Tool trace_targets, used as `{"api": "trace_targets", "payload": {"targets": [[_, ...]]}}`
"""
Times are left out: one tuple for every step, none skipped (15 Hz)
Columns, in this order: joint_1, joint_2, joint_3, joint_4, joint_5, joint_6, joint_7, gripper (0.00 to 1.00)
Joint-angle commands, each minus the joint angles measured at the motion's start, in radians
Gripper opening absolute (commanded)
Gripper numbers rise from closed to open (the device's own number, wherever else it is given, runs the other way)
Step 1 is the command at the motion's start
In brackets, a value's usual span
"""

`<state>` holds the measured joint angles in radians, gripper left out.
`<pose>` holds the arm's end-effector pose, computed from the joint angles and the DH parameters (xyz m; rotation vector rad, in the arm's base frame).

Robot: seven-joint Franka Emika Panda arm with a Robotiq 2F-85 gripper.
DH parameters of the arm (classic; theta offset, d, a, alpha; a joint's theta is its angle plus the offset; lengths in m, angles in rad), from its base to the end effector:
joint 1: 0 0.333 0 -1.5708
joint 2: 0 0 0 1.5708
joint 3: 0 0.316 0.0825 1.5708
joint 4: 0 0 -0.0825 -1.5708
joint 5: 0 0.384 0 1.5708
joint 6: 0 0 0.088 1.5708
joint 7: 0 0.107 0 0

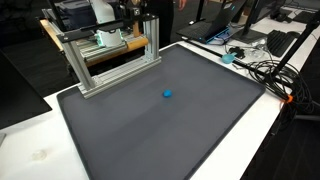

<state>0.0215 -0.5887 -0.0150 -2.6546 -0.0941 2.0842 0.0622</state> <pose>0.3603 -0.0022 0.4265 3.0681 -0.0119 0.0323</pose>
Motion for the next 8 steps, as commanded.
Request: {"api": "trace_targets", "payload": {"targets": [[-0.023,-0.019,0.001,-0.014,0.019,-0.007,-0.004,1.0],[-0.026,-0.019,0.002,-0.015,0.017,-0.007,-0.003,1.0],[-0.028,-0.02,0.003,-0.015,0.016,-0.008,-0.002,1.0],[-0.029,-0.021,0.004,-0.016,0.016,-0.009,-0.002,1.0],[-0.029,-0.022,0.003,-0.016,0.016,-0.01,-0.003,1.0],[-0.03,-0.023,0.004,-0.016,0.016,-0.011,-0.002,1.0],[-0.029,-0.024,0.004,-0.016,0.016,-0.012,-0.004,0.84],[-0.027,-0.023,0.004,-0.015,0.019,-0.014,-0.005,0.74]]}}
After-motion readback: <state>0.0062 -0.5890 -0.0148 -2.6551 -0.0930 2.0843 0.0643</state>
